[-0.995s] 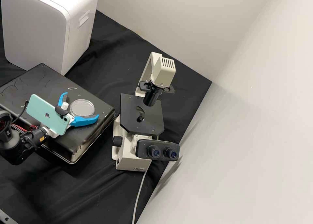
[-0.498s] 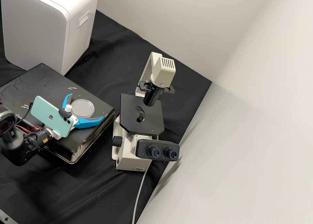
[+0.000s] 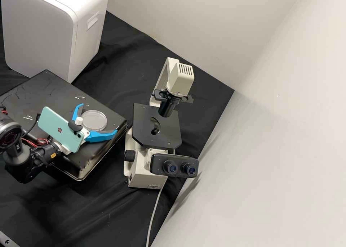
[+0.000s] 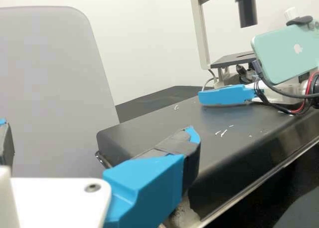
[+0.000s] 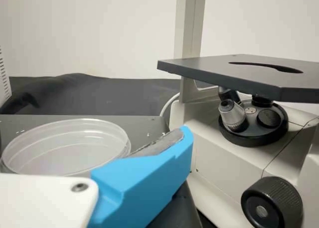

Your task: Place the petri dish on the microscope

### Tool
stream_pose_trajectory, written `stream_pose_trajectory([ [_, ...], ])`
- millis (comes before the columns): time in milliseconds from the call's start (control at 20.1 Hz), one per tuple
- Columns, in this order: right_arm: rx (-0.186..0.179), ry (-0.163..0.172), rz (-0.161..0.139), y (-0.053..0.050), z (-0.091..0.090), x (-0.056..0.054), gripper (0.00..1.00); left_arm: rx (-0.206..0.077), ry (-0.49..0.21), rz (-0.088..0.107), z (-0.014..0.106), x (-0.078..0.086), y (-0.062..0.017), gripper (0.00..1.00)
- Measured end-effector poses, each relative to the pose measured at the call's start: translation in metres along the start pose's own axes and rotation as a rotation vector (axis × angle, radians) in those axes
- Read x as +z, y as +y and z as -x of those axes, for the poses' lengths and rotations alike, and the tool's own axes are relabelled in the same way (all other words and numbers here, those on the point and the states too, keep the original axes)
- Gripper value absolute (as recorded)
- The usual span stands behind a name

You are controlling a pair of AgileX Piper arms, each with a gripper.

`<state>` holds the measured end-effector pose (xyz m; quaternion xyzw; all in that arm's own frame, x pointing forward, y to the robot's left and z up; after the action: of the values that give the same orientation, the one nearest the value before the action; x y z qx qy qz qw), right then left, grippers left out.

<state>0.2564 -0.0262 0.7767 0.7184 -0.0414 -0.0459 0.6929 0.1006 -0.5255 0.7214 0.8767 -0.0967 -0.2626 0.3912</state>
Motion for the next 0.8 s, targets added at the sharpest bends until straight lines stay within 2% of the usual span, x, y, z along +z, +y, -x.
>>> stream_pose_trajectory([
  [398, -0.001, -0.001, -0.004, -0.0011, -0.0042, 0.0008, 1.00, 0.002, 0.018, 0.001, -0.0010, -0.0028, 0.0002, 1.00],
  [448, -0.001, -0.001, -0.006, -0.0011, -0.0042, 0.0008, 0.00, 0.002, 0.018, 0.001, -0.0010, -0.0028, 0.0002, 1.00],
  [547, -0.001, -0.001, -0.009, -0.0011, -0.0042, 0.0008, 0.00, 0.002, 0.018, 0.001, -0.0010, -0.0028, 0.0002, 1.00],
  [647, -0.001, -0.001, -0.030, -0.0011, -0.0042, 0.0008, 0.00, 0.002, 0.018, 0.001, -0.0010, -0.0028, 0.0002, 1.00],
  [796, -0.001, -0.001, -0.045, -0.0011, -0.0042, 0.0008, 0.00, 0.002, 0.018, 0.001, -0.0010, -0.0028, 0.0002, 1.00],
])
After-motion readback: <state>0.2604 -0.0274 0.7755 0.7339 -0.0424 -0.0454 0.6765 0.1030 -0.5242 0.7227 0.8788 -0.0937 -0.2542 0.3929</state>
